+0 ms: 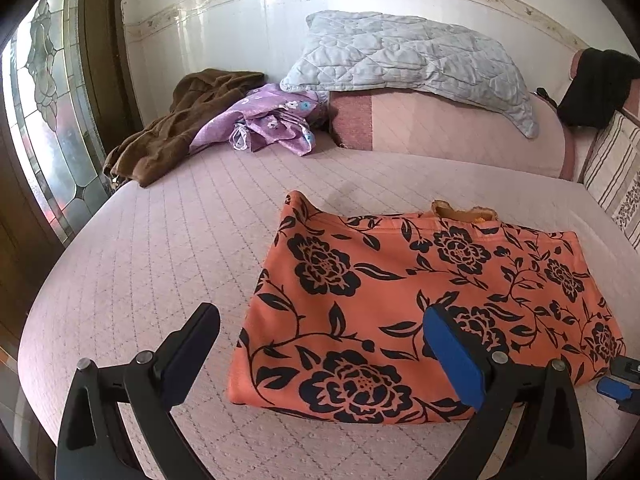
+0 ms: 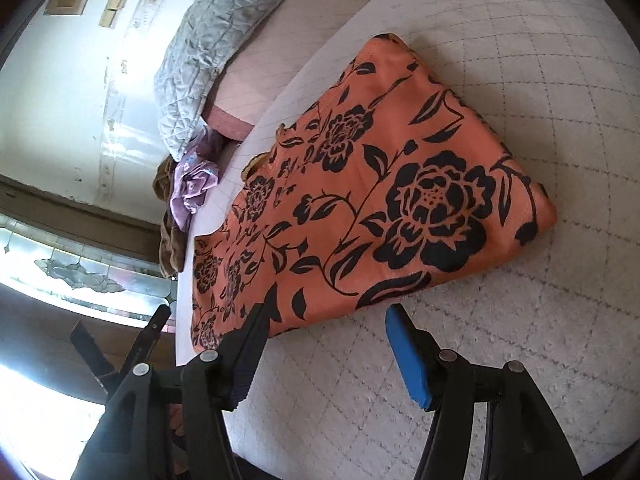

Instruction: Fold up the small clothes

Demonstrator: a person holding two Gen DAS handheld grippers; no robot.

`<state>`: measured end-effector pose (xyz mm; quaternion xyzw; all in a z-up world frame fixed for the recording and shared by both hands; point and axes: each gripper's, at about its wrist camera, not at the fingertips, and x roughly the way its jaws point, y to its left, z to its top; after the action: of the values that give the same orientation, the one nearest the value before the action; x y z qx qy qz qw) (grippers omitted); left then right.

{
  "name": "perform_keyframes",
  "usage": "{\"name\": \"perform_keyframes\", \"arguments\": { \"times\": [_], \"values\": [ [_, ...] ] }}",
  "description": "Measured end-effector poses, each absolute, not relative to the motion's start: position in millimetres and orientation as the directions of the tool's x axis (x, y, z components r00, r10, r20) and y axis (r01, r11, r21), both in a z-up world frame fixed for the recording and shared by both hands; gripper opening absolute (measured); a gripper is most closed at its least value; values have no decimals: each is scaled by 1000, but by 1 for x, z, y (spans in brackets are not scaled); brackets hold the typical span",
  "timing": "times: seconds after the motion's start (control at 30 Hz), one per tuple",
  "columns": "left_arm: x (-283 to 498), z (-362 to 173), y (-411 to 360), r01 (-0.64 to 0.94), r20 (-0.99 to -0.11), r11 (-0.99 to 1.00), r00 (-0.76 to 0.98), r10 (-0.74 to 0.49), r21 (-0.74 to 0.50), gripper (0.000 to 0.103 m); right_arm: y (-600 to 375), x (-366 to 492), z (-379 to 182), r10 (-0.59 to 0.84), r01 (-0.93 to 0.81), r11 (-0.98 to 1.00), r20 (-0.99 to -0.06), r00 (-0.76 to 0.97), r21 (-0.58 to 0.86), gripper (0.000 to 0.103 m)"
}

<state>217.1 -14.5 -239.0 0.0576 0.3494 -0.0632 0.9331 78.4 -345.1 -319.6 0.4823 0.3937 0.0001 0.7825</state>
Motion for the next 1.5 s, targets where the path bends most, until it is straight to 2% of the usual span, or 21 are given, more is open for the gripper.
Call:
{"name": "perform_keyframes", "arguments": {
  "times": [0.57,0.93,1.1,1.17,1.27,1.3,1.37,1.47,1.5],
  "values": [
    [221,-242,-7,147,-667,987,742,-70,60,102,-348,83,-333,339,440,482,-625,703,758,64],
    [225,-250,-9,149,-681,985,731,-52,85,102,-351,82,-330,350,422,485,-612,709,766,64],
    [245,-276,1,74,-745,988,665,52,135,102,-343,82,-314,415,322,519,-563,715,792,64],
    [252,-287,5,44,-769,986,631,98,161,102,-344,78,-305,396,297,540,-550,736,787,64],
    [256,-301,7,33,-798,986,591,115,166,102,-357,72,-298,309,328,551,-552,775,768,59],
    [256,-302,6,33,-795,984,595,120,173,102,-362,70,-299,278,350,544,-557,782,763,54],
    [255,-302,3,40,-783,979,607,134,198,102,-375,69,-306,226,407,518,-579,783,752,51],
    [254,-303,0,36,-781,978,608,142,206,102,-390,74,-326,147,528,494,-665,732,690,49],
    [254,-303,0,33,-779,978,611,142,205,102,-392,77,-333,153,550,490,-687,710,677,40]
  ]
}}
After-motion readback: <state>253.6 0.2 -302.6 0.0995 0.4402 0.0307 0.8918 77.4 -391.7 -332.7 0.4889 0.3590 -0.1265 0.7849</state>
